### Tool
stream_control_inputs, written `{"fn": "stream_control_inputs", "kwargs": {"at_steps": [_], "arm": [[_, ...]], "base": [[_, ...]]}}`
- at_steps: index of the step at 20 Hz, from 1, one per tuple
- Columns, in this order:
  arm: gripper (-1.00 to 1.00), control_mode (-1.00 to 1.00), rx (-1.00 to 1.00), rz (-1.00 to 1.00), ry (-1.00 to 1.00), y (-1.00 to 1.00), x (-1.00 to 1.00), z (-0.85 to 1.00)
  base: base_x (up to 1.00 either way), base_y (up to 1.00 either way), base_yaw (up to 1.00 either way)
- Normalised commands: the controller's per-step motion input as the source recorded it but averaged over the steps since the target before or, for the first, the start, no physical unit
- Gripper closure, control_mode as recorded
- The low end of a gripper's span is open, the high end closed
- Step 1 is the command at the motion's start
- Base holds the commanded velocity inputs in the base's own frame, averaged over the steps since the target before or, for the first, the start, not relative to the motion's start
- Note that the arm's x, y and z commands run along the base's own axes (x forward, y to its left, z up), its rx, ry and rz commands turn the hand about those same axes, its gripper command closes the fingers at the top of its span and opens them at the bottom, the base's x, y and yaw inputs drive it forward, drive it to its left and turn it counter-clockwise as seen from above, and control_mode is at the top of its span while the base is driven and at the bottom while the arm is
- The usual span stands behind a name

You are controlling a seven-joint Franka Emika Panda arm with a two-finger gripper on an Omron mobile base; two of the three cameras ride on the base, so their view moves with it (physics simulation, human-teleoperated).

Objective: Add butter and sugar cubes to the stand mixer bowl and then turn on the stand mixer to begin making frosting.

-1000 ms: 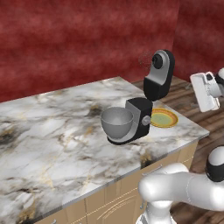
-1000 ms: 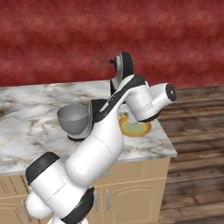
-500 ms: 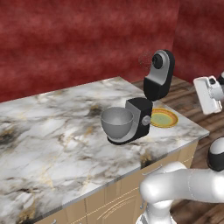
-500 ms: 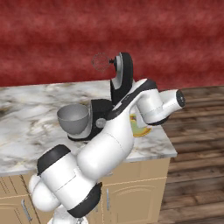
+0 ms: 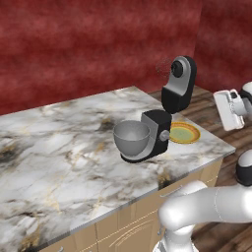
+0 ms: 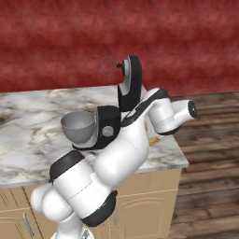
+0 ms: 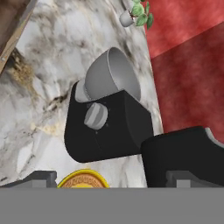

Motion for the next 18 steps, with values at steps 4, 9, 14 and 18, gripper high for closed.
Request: {"fn": "stream_control_inputs", "kwargs": {"at_steps": [4, 9, 14, 18], "arm": [[-1.00, -1.00, 0.00, 0.00, 0.00, 0.00, 0.26, -0.14], [-1.00, -1.00, 0.00, 0.00, 0.00, 0.00, 0.29, -0.06], [-1.00, -1.00, 0.00, 0.00, 0.00, 0.00, 0.28, -0.08], [-1.00, -1.00, 0.00, 0.00, 0.00, 0.00, 0.26, -0.15]], "base": [[0.00, 0.00, 0.00], [0.00, 0.00, 0.00], [0.00, 0.00, 0.00], [0.00, 0.00, 0.00]]}}
